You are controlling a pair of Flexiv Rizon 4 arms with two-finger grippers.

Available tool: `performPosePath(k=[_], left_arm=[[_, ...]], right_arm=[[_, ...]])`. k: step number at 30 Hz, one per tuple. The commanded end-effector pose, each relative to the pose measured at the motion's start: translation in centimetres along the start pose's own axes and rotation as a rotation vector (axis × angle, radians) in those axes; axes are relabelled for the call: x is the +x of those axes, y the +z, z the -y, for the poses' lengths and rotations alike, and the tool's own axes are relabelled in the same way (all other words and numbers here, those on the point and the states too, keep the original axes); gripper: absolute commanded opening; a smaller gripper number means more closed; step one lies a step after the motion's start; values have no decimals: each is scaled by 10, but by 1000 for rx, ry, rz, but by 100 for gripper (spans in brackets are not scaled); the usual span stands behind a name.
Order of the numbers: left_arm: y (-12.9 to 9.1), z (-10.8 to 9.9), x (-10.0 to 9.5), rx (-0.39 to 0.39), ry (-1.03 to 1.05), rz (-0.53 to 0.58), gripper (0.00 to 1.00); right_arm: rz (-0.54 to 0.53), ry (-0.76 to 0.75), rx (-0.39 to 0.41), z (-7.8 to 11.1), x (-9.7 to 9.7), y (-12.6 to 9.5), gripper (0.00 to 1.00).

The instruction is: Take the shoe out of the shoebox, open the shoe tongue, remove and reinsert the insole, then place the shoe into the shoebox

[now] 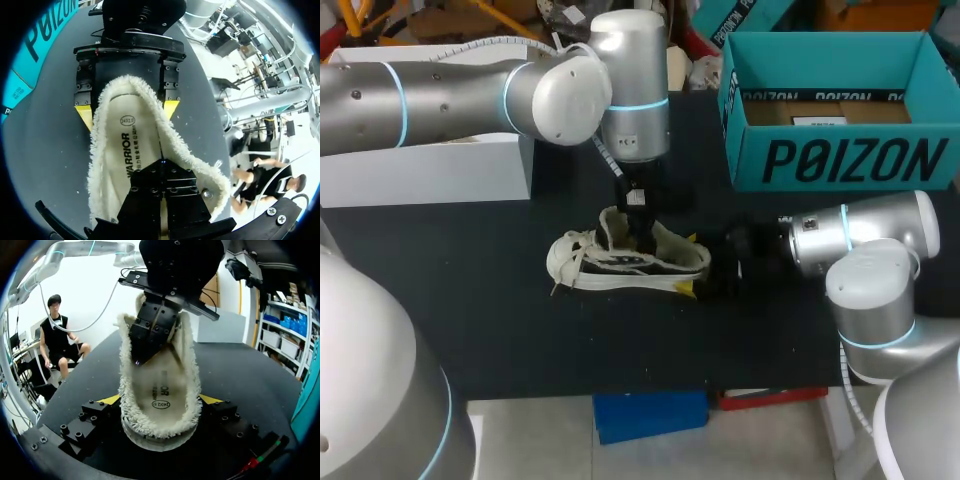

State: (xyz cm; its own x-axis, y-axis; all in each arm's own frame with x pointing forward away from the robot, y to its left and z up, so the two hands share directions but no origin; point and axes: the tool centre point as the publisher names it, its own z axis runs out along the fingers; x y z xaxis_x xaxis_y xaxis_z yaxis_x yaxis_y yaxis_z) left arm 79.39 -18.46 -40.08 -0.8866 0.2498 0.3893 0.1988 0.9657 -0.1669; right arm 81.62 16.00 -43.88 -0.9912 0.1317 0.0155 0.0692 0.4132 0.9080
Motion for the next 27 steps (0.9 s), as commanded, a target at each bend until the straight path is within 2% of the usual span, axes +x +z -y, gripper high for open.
performPosePath(k=[1,14,18,19,20,22,24,26,27], left_arm=[[10,1,1,0,-5,6,0],[25,3,0,-10,-18,0,0],[25,3,0,10,-29,1,0],[25,3,1,11,-29,-1,4],[25,3,1,13,-27,-5,16],[25,3,2,14,-25,-10,25],[25,3,3,14,-25,-12,38],[26,2,3,15,-27,-11,45],[27,2,3,17,-30,-10,45]], right_arm=[[-1,2,2,1,0,2,0],[-1,2,2,1,0,2,0],[-1,2,2,1,0,2,0],[-1,2,2,1,0,2,0],[-1,2,2,1,0,2,0],[-1,2,2,1,0,2,0],[-1,2,2,1,0,2,0],[-1,2,2,1,0,2,0],[-1,2,2,1,0,2,0]])
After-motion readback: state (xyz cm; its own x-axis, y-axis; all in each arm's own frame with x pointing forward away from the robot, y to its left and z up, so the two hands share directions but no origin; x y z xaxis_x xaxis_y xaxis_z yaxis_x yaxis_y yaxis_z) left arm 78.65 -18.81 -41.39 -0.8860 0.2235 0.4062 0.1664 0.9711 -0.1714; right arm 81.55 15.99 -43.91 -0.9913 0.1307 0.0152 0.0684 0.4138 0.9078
